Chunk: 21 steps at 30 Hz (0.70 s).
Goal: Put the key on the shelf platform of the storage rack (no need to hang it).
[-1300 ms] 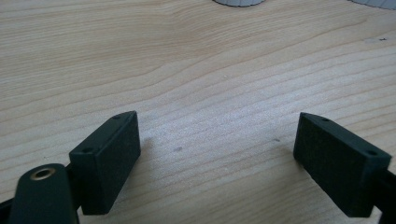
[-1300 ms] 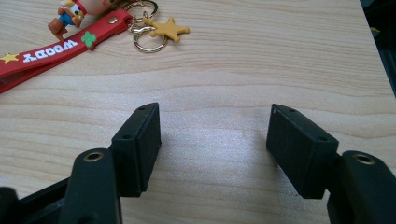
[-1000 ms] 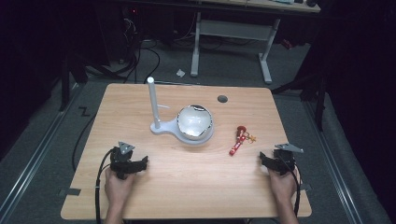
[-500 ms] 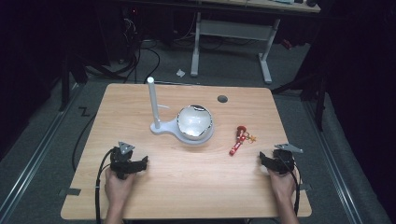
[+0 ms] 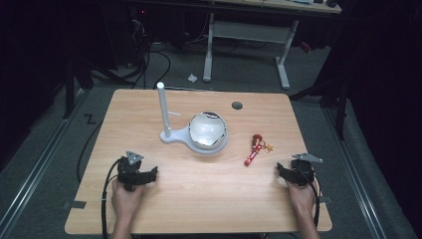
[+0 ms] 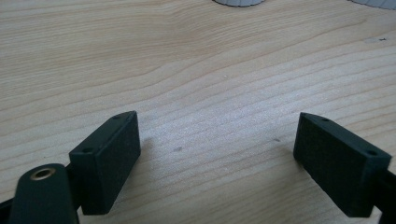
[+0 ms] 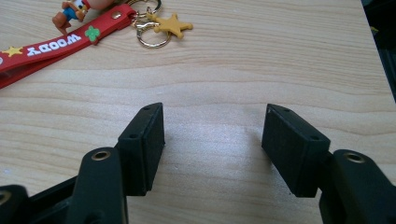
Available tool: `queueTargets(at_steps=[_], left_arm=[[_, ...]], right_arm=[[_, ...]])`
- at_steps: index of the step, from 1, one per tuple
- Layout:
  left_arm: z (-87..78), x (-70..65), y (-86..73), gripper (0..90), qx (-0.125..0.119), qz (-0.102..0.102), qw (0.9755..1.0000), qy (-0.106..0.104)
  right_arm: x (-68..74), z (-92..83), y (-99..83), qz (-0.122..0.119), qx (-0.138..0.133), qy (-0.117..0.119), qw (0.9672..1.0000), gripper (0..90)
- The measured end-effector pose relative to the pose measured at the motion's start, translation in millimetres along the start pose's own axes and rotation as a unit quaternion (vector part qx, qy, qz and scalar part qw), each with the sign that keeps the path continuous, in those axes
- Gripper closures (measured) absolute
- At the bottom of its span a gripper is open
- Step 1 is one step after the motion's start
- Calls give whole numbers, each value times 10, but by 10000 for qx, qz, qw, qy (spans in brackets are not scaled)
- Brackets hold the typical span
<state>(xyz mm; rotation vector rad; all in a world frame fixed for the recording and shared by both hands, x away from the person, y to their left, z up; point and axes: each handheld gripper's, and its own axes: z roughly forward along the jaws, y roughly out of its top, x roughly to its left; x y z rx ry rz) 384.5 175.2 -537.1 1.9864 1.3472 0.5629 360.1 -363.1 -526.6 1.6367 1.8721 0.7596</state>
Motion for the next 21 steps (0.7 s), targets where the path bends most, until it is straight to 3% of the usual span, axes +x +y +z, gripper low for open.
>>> queueTargets(at_steps=[9, 21], left_arm=[[0, 0, 0, 151, 0, -2, 10000, 1], [0, 1, 0, 151, 0, -2, 10000, -2]], right_arm=[[55, -75, 53, -107, -31, 189, 9998, 429], [239, -129, 210, -258, -174, 491, 9983, 430]])
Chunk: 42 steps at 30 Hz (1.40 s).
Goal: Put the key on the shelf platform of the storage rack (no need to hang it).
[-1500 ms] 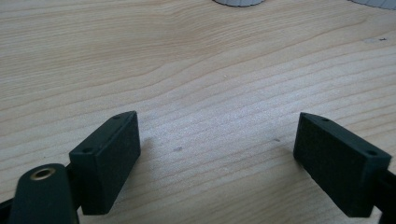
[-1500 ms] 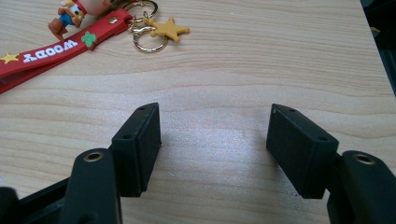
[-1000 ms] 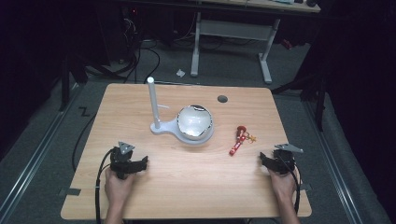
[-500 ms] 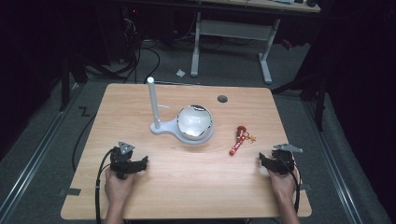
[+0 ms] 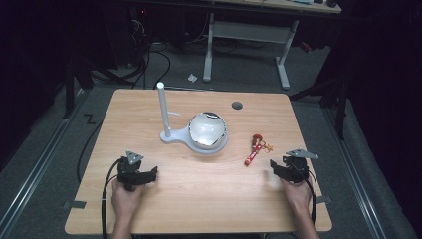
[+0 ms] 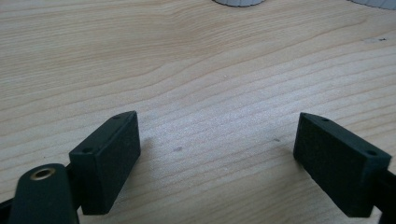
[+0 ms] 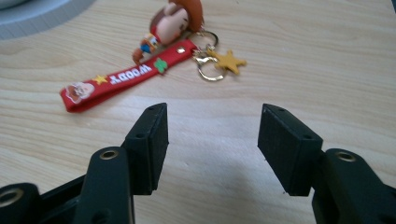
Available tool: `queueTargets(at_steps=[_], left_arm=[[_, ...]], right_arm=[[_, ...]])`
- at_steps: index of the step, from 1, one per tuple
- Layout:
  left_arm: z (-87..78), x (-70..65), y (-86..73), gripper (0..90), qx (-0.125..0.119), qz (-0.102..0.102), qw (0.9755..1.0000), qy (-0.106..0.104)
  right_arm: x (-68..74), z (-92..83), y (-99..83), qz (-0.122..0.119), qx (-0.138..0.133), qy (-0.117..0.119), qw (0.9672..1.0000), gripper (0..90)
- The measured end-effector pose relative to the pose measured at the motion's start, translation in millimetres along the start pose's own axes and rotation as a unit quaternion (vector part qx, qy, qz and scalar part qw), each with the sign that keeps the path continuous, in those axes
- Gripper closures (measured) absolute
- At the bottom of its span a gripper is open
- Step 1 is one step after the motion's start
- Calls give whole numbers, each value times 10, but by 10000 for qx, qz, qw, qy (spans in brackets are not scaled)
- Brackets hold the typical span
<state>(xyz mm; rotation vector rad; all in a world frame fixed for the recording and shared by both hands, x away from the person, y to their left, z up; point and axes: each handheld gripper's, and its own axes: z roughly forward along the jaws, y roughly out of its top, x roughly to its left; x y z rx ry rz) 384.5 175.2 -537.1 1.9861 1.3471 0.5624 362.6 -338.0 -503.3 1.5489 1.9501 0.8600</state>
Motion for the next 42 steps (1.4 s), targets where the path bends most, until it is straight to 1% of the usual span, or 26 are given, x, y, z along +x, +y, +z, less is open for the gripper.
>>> queueTargets(at_steps=[4, 7, 12, 15, 17, 20, 27, 30, 32, 34, 36, 39, 42], left_arm=[[0, -1, 0, 151, -1, -5, 10000, 1], [0, 0, 0, 151, -1, -2, 10000, 0], [0, 0, 0, 151, -1, 0, 10000, 0], [0, 0, 0, 151, -1, 0, 10000, -1], [0, 1, 0, 151, -1, 5, 10000, 1], [0, 1, 0, 151, 0, 6, 10000, 1], [0, 0, 0, 151, 0, 3, 10000, 1], [0, 0, 0, 151, 0, -3, 10000, -1], [0, 0, 0, 151, 0, 1, 10000, -1], [0, 0, 0, 151, -2, 0, 10000, 1], [0, 0, 0, 151, 0, 4, 10000, 2], [0, 0, 0, 151, 0, 2, 10000, 2], [0, 0, 0, 151, -1, 0, 10000, 0]], right_arm=[[52, 20, 58, -48, -37, 87, 9999, 428], [100, 49, 90, -66, -17, 164, 9998, 421], [168, 49, 167, -98, -126, 251, 9996, 414], [182, 70, 193, -117, -115, 274, 9995, 411], [209, 109, 235, -141, -52, 305, 9994, 406], [226, 133, 265, -198, -80, 324, 9992, 404], [236, 255, 388, -123, -59, 300, 9995, 388], [243, 316, 439, -113, 26, 298, 9995, 381], [251, 362, 465, -127, 30, 274, 9995, 380], [258, 405, 476, -91, 69, 271, 9996, 376], [265, 462, 488, -113, 151, 282, 9994, 370], [283, 555, 526, -167, 292, 146, 9993, 368], [280, 583, 547, -158, 284, 90, 9994, 366]])
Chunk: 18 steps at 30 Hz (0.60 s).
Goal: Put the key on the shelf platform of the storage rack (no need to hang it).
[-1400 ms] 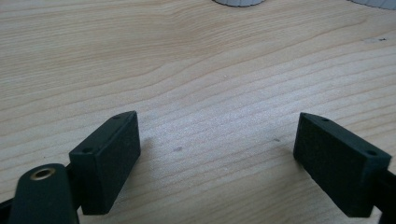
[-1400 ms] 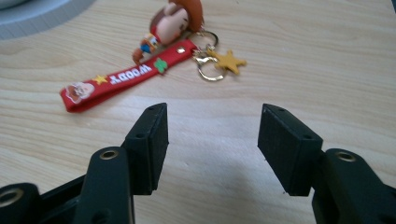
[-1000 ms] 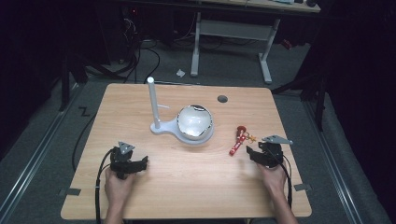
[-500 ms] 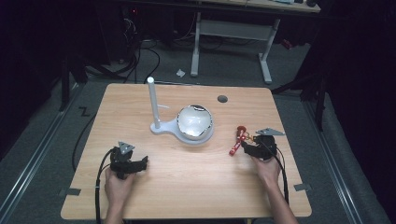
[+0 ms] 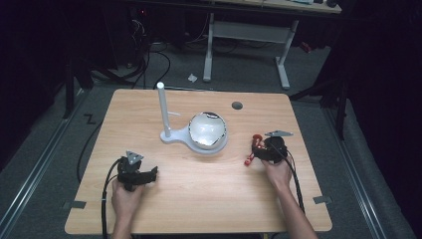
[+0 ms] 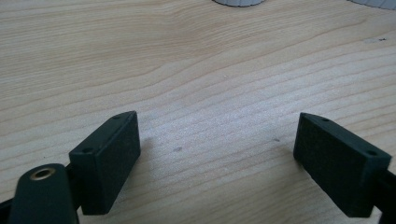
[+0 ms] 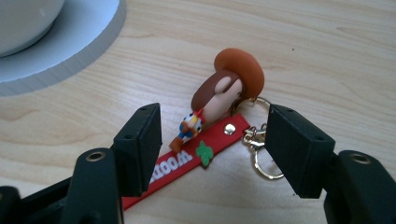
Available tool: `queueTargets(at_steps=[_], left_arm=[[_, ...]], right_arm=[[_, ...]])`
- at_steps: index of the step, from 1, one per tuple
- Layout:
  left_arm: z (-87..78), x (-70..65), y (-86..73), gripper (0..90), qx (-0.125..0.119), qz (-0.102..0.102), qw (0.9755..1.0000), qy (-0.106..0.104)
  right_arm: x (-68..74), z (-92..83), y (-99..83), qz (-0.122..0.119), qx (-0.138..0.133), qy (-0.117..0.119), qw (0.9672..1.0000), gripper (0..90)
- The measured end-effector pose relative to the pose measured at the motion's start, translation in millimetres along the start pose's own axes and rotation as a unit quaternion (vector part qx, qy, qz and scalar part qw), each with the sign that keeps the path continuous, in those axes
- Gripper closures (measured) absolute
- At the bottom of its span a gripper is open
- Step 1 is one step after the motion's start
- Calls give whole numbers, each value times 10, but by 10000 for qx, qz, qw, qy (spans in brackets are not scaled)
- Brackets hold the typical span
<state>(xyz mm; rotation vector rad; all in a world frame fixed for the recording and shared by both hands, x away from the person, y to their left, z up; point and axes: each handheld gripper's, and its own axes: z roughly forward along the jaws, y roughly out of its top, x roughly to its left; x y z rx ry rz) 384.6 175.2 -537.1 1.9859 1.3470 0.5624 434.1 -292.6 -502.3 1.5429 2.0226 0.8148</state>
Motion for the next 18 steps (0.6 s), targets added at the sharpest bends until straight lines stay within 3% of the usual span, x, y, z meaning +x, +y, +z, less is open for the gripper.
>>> queueTargets(at_steps=[10, 14, 18], left_arm=[[0, 0, 0, 151, -1, -5, 10000, -1], [0, 0, 0, 151, 0, 1, 10000, 0], [0, 0, 0, 150, 1, -2, 10000, 1]], right_arm=[[-53, 170, 78, 103, 107, -85, 9999, 360], [-112, 241, 53, 318, 142, -30, 9994, 348], [-100, 266, 51, 292, 174, -15, 9994, 353]])
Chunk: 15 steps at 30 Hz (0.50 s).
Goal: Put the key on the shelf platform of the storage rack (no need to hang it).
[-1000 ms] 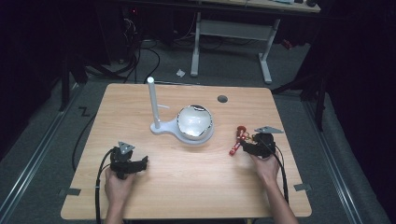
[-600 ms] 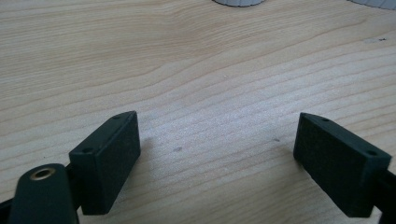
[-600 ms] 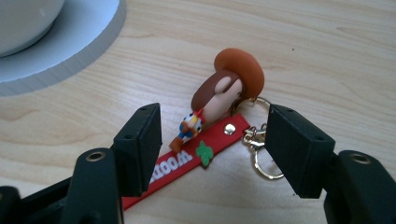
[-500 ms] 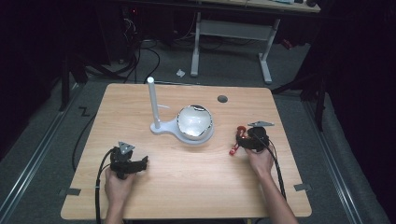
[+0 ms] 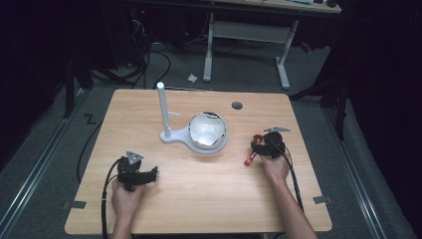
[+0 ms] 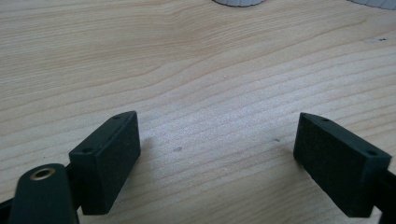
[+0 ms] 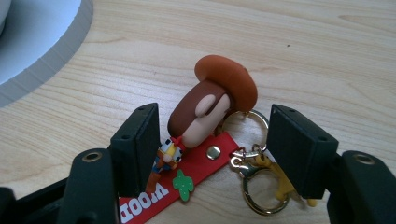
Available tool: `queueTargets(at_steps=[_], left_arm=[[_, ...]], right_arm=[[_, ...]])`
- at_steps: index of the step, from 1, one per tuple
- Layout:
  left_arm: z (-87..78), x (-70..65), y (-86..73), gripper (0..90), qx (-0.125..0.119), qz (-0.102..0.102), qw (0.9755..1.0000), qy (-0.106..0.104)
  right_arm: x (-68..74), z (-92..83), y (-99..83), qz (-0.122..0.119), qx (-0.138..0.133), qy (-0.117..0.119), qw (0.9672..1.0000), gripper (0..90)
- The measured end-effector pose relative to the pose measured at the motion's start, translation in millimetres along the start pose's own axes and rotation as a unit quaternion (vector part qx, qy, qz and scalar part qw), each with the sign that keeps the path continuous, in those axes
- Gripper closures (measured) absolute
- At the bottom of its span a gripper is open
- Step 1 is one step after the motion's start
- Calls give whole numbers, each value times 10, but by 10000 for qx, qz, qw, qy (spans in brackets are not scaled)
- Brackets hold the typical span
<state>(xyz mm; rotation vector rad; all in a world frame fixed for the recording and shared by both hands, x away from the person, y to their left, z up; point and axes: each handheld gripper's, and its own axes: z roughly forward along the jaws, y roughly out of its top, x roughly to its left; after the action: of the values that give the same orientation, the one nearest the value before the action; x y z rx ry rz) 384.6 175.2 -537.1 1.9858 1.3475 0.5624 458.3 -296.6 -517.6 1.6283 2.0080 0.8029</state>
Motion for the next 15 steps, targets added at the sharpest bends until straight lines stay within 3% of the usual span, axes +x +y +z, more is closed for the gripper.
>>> queueTargets(at_steps=[4, 10, 15], left_arm=[[0, 0, 0, 151, -2, -1, 10000, -3], [0, 0, 0, 151, -1, -2, 10000, 0], [0, 0, 0, 151, -1, 0, 10000, -1]], right_arm=[[8, 41, 22, -44, 109, 72, 9999, 388], [78, 108, 66, -251, 107, -73, 9996, 471], [44, 102, 51, -389, 26, 104, 9992, 528]])
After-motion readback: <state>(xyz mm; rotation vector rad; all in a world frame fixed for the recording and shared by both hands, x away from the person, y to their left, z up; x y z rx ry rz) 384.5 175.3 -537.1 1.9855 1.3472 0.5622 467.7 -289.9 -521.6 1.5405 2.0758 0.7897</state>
